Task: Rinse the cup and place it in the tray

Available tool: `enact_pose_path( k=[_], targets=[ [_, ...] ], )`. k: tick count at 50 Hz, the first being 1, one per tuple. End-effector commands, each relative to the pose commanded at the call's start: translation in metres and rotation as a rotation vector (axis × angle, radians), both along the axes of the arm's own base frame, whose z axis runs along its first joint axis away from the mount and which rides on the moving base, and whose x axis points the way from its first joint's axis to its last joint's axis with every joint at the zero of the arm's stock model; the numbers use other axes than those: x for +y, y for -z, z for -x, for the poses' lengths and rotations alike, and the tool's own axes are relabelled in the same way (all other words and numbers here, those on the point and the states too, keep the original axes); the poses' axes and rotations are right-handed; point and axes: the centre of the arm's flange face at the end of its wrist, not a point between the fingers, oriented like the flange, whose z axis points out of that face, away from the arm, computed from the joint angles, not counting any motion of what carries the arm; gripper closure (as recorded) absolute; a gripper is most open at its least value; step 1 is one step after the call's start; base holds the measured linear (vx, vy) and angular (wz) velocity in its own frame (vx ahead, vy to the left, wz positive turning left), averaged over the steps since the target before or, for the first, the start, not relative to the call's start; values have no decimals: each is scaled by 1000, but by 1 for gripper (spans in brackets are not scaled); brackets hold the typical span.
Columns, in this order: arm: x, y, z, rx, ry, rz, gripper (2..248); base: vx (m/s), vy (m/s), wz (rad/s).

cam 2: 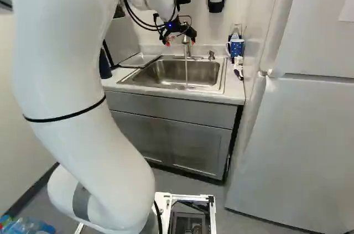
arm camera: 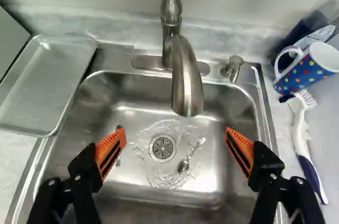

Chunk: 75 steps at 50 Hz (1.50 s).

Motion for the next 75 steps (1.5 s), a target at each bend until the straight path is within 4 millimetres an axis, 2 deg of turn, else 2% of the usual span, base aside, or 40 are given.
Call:
enact_pose_path(
  k=[24, 55, 75],
  targets=[
    [2, 10, 57, 194, 21, -24, 3, 0, 0, 0],
    [3, 10, 58, 208, 19, -25, 3, 0, 0, 0],
    [32, 4, 53, 196, -38, -18, 3, 0, 0, 0]
  ],
)
